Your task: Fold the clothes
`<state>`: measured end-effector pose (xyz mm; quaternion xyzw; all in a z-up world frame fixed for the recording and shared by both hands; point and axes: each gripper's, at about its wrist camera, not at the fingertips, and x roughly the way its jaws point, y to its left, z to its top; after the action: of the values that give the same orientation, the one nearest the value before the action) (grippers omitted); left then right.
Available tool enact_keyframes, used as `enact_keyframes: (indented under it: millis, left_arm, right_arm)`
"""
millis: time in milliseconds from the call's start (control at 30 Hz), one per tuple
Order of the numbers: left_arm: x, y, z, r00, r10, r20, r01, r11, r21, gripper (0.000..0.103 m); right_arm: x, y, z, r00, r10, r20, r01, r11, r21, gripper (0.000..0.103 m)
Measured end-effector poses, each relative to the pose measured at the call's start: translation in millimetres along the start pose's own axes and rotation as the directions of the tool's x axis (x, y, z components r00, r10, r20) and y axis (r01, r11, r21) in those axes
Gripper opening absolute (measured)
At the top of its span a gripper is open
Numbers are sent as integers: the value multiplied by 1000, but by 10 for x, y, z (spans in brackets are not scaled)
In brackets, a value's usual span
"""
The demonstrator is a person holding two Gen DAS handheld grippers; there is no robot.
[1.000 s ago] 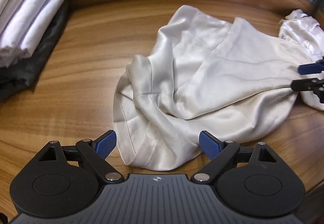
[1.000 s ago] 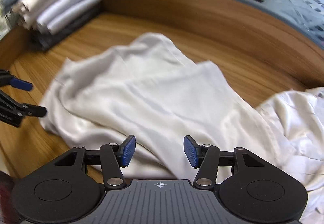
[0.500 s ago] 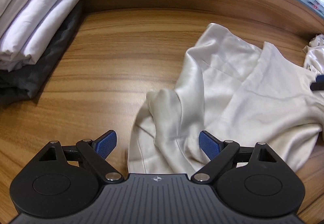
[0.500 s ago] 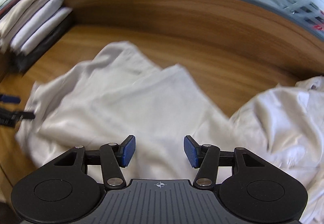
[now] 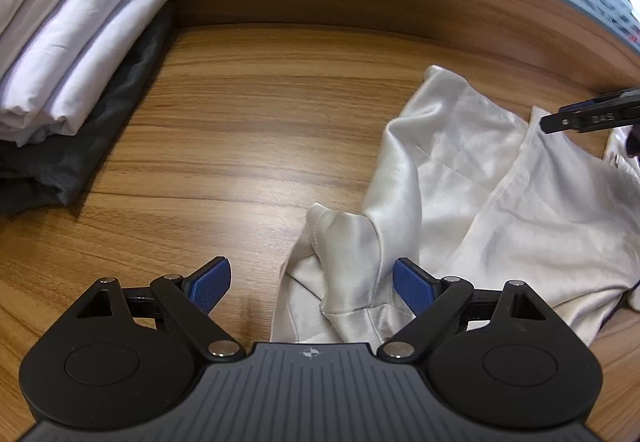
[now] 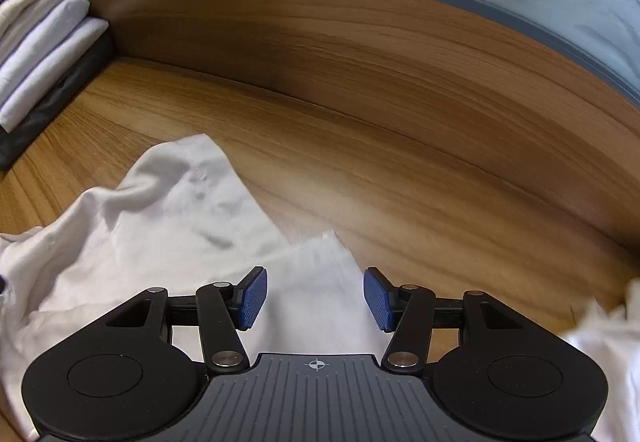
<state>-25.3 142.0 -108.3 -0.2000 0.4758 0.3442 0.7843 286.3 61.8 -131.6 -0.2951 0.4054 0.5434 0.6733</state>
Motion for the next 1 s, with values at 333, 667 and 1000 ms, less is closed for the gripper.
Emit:
enact_keyframes:
  millis: [333,667,1000]
  left_arm:
    - [37,-29,39,1000,-9,9,9,1000,-24,85]
    - [84,-139,128,999,-50,-2,50,998,-32,6]
    - [-285,-941,1480,968,-119,222,74,977,202,1]
  right_arm:
    - [-111,-30,29,1000,24,-12,-24,1000,4,8]
    - [-1361,-283,-697,996,-64,55,49,969,241,7]
    - [-2201,-834,-1042,967,-213,138,118,859,498,7]
